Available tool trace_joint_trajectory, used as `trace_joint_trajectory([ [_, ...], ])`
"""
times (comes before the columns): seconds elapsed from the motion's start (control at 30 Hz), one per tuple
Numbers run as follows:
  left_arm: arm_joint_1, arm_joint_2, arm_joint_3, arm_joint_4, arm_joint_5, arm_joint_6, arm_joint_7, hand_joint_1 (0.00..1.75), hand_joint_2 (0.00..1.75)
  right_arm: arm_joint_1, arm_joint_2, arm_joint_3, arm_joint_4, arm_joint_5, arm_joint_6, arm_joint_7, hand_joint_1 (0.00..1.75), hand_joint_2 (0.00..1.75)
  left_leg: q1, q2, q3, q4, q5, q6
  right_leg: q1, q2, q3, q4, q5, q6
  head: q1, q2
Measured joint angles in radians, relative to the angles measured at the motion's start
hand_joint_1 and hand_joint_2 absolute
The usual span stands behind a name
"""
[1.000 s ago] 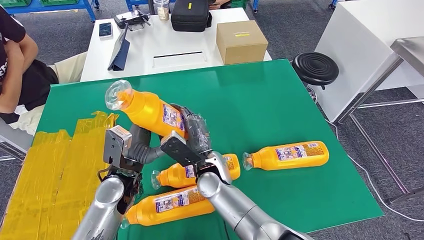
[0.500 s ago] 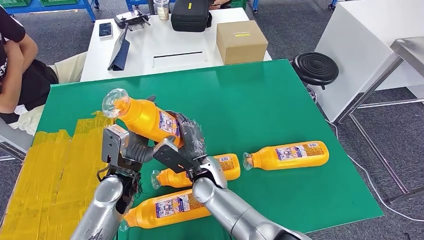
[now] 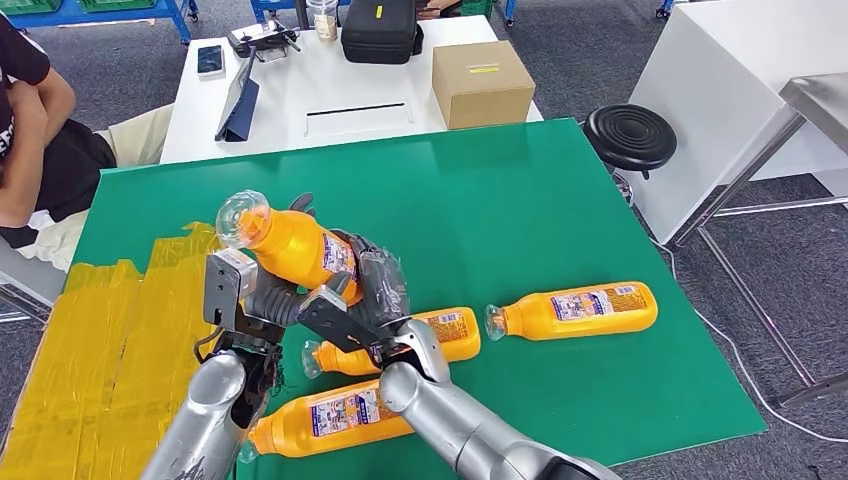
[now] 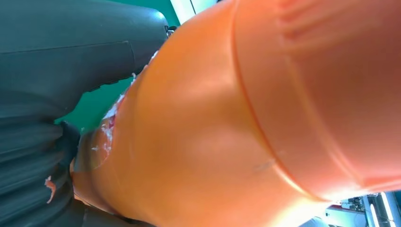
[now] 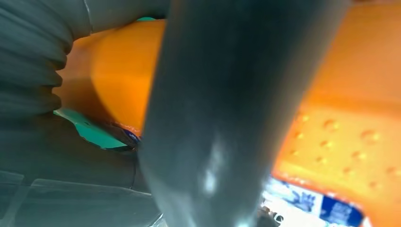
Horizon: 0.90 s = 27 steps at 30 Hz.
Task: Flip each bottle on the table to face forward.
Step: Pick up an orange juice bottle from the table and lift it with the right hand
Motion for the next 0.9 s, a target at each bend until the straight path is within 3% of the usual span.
trace_joint_trajectory([
  [0.7,-0.011,0.000,0.002,0.000,0.040,0.004,0.003,0.00,1.75,0.000,0.006,0.002,0.028,0.021,0.002,0.030,1.75,1.75,0.000,0.000,0.000,0.000,0.000,0.000,0.000,0.000,0.000,0.000,0.000,0.000,0.000,0.000],
  [0.73,-0.011,0.000,0.002,0.000,0.041,0.003,0.003,0.07,1.75,0.000,0.006,0.002,0.029,0.022,0.002,0.031,1.75,1.75,0.000,0.000,0.000,0.000,0.000,0.000,0.000,0.000,0.000,0.000,0.000,0.000,0.000,0.000],
  [0.87,-0.011,0.000,0.002,0.000,0.046,-0.005,0.002,1.58,1.75,0.000,0.006,0.002,0.032,0.022,0.002,0.031,1.75,1.75,0.000,0.000,0.000,0.000,0.000,0.000,0.000,0.000,0.000,0.000,0.000,0.000,0.000,0.000],
  [0.9,-0.011,0.000,0.001,0.000,0.046,-0.008,0.002,1.69,1.75,0.000,0.006,0.002,0.033,0.022,0.002,0.031,1.75,1.75,0.000,0.000,0.000,0.000,0.000,0.000,0.000,0.000,0.000,0.000,0.000,0.000,0.000,0.000],
])
